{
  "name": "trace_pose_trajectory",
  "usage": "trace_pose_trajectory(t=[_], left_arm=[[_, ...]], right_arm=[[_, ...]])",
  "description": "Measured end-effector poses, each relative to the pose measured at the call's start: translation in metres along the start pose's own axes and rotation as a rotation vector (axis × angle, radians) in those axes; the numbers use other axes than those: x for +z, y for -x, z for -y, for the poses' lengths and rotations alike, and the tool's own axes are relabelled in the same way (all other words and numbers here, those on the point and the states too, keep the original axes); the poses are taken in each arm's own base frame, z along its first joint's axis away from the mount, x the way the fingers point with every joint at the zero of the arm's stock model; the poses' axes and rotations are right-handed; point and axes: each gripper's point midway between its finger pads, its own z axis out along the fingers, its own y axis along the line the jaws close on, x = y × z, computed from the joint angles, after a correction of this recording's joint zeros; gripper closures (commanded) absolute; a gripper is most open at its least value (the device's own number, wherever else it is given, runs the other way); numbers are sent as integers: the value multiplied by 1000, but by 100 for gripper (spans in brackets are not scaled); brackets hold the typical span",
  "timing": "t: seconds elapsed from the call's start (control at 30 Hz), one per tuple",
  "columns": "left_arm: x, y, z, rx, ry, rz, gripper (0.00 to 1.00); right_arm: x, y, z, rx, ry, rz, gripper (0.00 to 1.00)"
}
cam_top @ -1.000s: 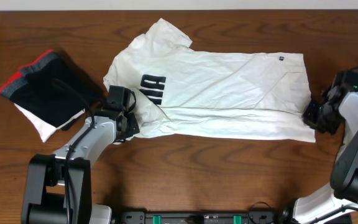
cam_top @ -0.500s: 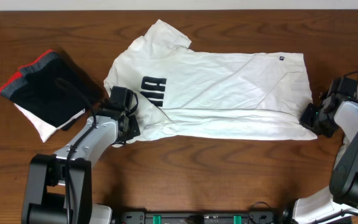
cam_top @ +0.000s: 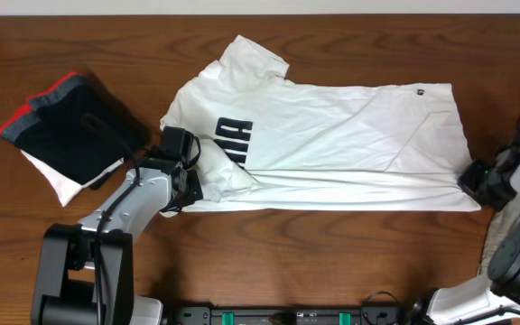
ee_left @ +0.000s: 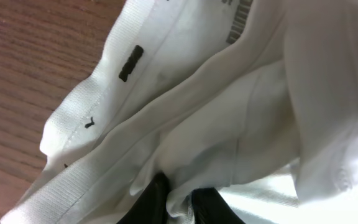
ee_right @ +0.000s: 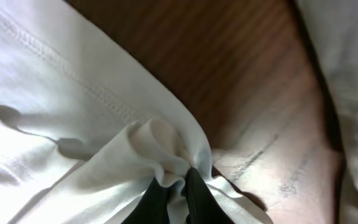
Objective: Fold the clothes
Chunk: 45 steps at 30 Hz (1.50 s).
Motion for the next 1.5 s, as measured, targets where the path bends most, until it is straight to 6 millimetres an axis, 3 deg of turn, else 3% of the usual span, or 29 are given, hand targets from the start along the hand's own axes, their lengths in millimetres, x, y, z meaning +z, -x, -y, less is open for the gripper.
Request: trace_pose_trajectory(t=[0.2,0.43,0.53,0.6,0.8,1.0,1.2,1.4,1.5], left_arm=[[-1,0,1,27,-1,-4,83],[-6,-14,-4,55,25,-70,83],[-10,-11,-10,57,55,-51,84],[-13,-7,-13,54,70,-29,94],[-18,2,-15,52,78,19,94],[-19,26,-6,86,51,119,71],[-21,40,-11,116,97,182,69],[-23,27,-23,134,146,133,71],[-37,24,-25,120,140,148,70]], right_arm=[[0,0,1,19,17,-5,92],[0,0,1,21,15,-4,92],[0,1,3,23,7,-1,92],[0,1,3,24,6,0,92],[0,1,3,25,5,0,93],[0,1,4,31,0,1,93],[0,2,6,32,-7,3,93],[0,2,6,32,-8,3,93],[0,2,6,32,-7,4,93]])
